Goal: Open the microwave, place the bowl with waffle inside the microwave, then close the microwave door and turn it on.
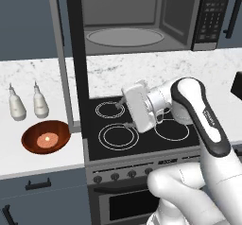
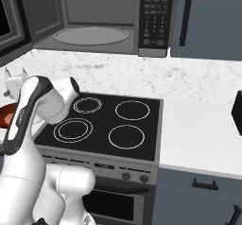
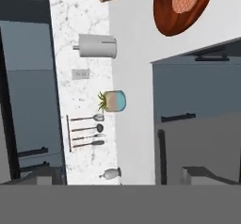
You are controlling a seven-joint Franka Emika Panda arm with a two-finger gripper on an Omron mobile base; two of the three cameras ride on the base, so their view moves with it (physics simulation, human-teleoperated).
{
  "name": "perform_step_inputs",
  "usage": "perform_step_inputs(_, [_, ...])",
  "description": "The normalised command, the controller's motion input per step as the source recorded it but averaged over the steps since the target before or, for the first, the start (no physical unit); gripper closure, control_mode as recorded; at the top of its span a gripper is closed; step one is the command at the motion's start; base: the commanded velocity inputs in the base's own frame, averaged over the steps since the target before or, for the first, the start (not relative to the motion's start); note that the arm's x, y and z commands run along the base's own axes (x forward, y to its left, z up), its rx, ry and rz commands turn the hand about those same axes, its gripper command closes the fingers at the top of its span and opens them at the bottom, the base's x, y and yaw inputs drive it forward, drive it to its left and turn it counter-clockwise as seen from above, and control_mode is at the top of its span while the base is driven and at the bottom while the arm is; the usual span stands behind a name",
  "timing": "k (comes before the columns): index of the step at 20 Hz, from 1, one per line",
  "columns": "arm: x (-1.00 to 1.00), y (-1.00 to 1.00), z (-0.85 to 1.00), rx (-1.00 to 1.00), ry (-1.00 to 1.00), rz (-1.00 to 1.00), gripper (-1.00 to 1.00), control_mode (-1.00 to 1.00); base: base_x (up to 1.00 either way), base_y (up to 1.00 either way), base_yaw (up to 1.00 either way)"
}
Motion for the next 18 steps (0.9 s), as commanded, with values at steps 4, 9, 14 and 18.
perform_step_inputs(4, [0.35, 0.27, -0.39, -0.11, 0.15, 0.00, -1.00, -1.00, 0.00, 0.00, 0.00])
perform_step_inputs(9, [0.32, 0.24, -0.31, -0.08, 0.13, 0.00, -1.00, -1.00, 0.00, 0.00, 0.00])
perform_step_inputs(14, [0.42, 0.17, -0.38, -0.07, 0.12, 0.00, -1.00, -1.00, 0.00, 0.00, 0.00])
perform_step_inputs(18, [0.39, 0.22, -0.60, -0.11, 0.08, 0.00, -1.00, -1.00, 0.00, 0.00, 0.00])
